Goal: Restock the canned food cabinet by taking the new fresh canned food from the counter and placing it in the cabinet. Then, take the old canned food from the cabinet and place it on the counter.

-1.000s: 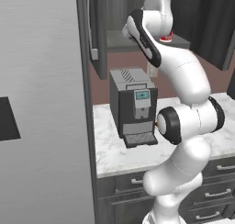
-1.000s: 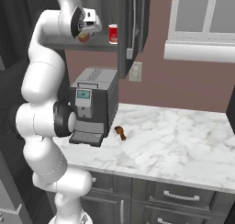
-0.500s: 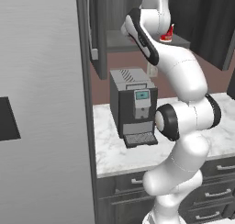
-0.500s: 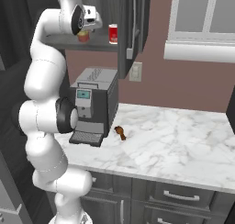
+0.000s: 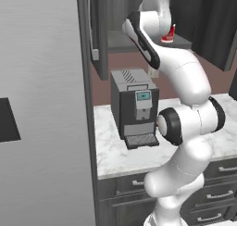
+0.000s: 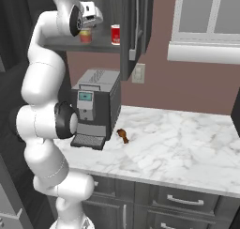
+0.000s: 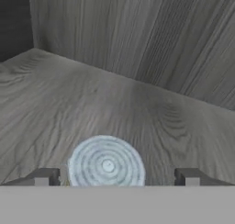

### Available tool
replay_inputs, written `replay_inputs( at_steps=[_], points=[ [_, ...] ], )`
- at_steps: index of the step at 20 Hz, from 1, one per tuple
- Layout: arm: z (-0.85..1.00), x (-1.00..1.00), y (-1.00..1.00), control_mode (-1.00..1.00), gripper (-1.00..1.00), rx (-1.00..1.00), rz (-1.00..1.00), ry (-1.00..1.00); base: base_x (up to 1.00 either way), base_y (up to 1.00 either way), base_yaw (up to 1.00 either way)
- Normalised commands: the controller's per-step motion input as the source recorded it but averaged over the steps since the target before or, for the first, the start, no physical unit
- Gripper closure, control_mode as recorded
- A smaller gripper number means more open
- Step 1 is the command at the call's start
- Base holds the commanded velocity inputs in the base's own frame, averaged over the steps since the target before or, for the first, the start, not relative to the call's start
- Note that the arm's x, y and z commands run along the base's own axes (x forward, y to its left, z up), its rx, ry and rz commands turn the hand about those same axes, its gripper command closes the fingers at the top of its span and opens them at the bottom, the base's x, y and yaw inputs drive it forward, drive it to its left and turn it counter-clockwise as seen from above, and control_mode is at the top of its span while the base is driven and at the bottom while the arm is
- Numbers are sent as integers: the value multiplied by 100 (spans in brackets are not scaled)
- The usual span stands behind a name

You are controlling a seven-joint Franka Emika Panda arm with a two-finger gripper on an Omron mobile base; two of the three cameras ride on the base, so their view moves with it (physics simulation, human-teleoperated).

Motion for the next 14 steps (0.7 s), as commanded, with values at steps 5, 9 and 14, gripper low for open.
replay_inputs(
  at_steps=[5, 9, 14],
  points=[
    [1, -100, 1, -100, -100, -3, -3, -23, 0, 0, 0],
    [15, -100, -24, -100, -100, 0, -22, -15, 0, 0, 0],
    [5, -100, -64, -100, -100, 9, -31, -6, 0, 0, 0]
  ],
)
